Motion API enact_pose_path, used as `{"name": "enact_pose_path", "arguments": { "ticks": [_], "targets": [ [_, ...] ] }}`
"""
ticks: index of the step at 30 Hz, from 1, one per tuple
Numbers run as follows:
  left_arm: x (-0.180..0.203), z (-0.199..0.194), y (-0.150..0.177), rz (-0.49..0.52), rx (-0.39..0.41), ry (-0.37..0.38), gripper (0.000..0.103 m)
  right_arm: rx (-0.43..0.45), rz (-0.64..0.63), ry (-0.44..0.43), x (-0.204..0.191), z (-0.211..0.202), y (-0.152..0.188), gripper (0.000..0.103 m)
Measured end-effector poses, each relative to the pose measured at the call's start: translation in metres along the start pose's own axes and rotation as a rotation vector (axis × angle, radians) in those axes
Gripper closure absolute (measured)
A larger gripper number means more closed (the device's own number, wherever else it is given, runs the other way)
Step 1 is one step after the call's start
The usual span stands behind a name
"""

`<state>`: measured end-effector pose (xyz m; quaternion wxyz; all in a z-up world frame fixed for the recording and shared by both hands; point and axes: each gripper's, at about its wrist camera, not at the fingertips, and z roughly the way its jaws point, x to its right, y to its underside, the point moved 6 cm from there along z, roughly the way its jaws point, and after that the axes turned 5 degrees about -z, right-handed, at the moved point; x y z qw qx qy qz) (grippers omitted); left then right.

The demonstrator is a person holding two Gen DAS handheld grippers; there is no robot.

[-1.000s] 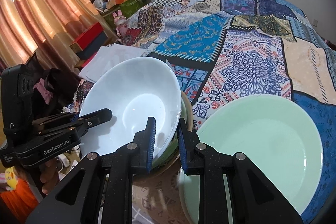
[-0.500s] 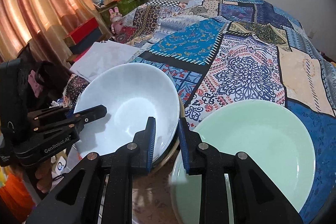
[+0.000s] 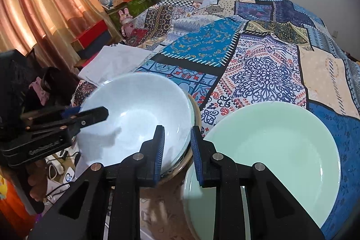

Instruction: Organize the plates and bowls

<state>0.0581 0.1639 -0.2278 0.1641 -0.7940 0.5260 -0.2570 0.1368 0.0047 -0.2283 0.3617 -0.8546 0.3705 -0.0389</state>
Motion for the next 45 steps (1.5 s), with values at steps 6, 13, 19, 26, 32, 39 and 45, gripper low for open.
{"name": "enact_pose_path", "arguments": {
  "ticks": [6, 13, 19, 26, 32, 39, 45],
  "targets": [
    [0.013, -0.024, -0.005, 0.084, 0.105, -0.028, 0.054, 0.012, 0.033, -0.009, 0.006, -0.006, 0.001, 0.076],
    [-0.001, -0.021, -0.007, 0.021, 0.091, -0.027, 0.053, 0.014, 0.043, 0.002, 0.011, -0.004, -0.002, 0.064],
    [-0.023, -0.001, 0.004, -0.054, 0.030, -0.030, 0.053, -0.009, 0.051, -0.009, 0.010, 0.008, -0.003, 0.063],
    [-0.026, 0.019, 0.014, -0.066, -0.009, 0.012, 0.052, -0.043, 0.051, -0.011, 0.008, 0.022, 0.000, 0.063],
    [-0.026, 0.041, 0.027, -0.117, -0.079, 0.086, 0.053, -0.068, 0.050, -0.029, 0.002, 0.031, 0.001, 0.063],
    [-0.026, 0.041, 0.031, -0.116, -0.056, 0.106, 0.053, -0.090, 0.034, -0.033, -0.008, 0.040, 0.002, 0.060],
    [-0.026, 0.037, 0.034, -0.140, -0.051, 0.122, 0.061, -0.082, 0.023, 0.005, -0.009, 0.044, 0.002, 0.062]
  ]
}}
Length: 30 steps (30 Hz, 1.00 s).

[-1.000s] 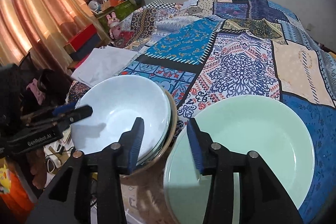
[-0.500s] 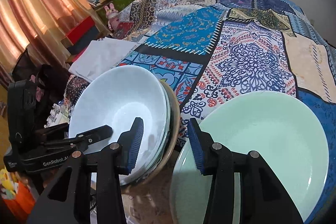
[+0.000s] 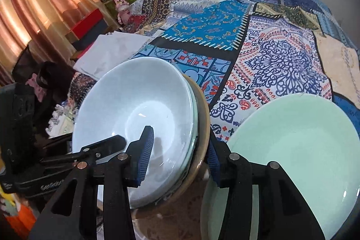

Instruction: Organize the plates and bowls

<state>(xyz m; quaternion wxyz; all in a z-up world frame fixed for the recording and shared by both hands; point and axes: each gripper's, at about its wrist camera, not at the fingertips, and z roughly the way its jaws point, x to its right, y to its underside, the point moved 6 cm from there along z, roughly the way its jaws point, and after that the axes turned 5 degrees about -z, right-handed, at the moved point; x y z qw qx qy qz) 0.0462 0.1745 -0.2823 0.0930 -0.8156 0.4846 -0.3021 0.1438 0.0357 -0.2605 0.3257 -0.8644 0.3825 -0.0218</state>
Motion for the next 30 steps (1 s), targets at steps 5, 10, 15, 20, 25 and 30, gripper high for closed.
{"name": "enact_pose_path", "arguments": {
  "ticks": [5, 10, 15, 20, 25, 30],
  "targets": [
    [0.006, -0.001, 0.003, -0.007, -0.007, -0.004, 0.062, 0.014, 0.025, 0.014, 0.003, 0.000, -0.002, 0.065],
    [0.008, -0.003, 0.001, -0.034, -0.003, -0.034, 0.063, 0.020, 0.039, 0.020, 0.005, -0.001, -0.003, 0.066],
    [0.012, -0.005, -0.002, -0.025, 0.008, -0.063, 0.063, 0.024, 0.064, 0.005, 0.007, -0.003, -0.003, 0.067],
    [0.016, -0.008, -0.006, -0.023, 0.017, -0.066, 0.063, 0.044, 0.088, -0.012, 0.010, -0.009, -0.006, 0.068],
    [0.023, -0.016, -0.014, -0.009, 0.046, -0.066, 0.063, 0.085, 0.095, -0.014, 0.011, -0.024, -0.011, 0.069],
    [0.035, -0.029, -0.022, 0.010, 0.078, -0.055, 0.063, 0.128, 0.094, -0.001, 0.013, -0.041, -0.018, 0.069]
  ]
}}
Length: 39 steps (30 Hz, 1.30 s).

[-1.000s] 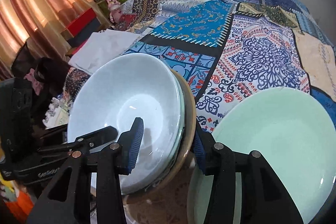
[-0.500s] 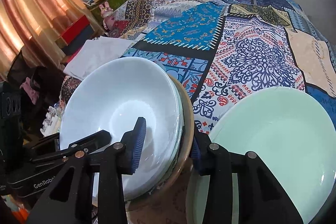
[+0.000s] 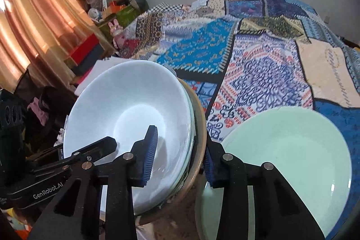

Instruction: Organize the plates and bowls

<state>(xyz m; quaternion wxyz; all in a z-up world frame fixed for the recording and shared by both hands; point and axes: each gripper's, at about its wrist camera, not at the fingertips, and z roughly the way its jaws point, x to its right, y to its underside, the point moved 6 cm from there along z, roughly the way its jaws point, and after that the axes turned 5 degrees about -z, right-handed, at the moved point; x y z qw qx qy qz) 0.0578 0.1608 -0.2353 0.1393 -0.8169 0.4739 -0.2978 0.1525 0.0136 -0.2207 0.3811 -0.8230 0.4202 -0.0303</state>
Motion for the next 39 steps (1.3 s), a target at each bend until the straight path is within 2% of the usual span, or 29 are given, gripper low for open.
{"name": "enact_pose_path", "arguments": {
  "ticks": [13, 23, 39],
  "targets": [
    [0.049, -0.021, -0.016, 0.072, 0.050, 0.043, 0.063, 0.097, 0.045, 0.062, 0.031, -0.050, -0.011, 0.069],
    [0.100, -0.022, -0.012, 0.149, 0.042, 0.082, 0.063, 0.138, 0.088, 0.105, 0.064, -0.084, -0.005, 0.069],
    [0.164, -0.010, 0.005, 0.243, 0.001, 0.126, 0.063, 0.147, 0.174, 0.154, 0.105, -0.115, 0.022, 0.069]
  ]
}}
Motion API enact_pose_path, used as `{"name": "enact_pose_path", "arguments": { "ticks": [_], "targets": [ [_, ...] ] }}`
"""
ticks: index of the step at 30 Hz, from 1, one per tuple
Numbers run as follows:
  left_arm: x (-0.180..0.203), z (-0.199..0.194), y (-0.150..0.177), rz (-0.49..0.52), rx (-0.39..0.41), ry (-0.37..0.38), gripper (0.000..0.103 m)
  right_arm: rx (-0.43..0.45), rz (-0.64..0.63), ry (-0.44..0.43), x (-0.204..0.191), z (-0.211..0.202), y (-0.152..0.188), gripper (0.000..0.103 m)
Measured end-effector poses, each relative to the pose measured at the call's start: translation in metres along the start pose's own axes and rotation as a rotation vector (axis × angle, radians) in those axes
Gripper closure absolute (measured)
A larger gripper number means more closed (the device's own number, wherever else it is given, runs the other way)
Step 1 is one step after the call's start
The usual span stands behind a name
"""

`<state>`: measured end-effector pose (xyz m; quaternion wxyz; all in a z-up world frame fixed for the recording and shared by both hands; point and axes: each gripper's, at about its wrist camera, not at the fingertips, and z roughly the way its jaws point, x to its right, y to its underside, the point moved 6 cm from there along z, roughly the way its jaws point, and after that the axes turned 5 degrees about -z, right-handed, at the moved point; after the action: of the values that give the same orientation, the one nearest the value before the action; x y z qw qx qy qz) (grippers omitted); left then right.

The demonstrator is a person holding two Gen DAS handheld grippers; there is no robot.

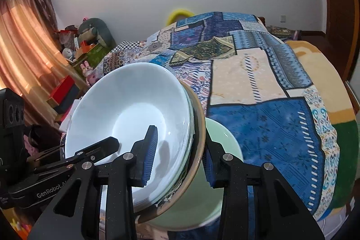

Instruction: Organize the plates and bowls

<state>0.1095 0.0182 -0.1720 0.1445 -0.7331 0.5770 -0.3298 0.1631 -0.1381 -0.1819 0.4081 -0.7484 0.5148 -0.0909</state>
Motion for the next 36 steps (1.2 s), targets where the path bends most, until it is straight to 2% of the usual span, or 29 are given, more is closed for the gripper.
{"name": "enact_pose_path", "arguments": {
  "ticks": [12, 29, 36],
  "targets": [
    [0.021, 0.024, 0.014, 0.045, -0.066, -0.006, 0.063, -0.046, 0.046, 0.008, 0.021, 0.005, 0.019, 0.069],
    [0.008, 0.048, 0.024, 0.017, -0.129, -0.031, 0.063, -0.115, 0.071, -0.017, 0.022, 0.029, 0.033, 0.069],
    [-0.001, 0.056, 0.026, -0.004, -0.147, -0.041, 0.063, -0.105, 0.052, -0.007, 0.020, 0.031, 0.034, 0.069]
  ]
}}
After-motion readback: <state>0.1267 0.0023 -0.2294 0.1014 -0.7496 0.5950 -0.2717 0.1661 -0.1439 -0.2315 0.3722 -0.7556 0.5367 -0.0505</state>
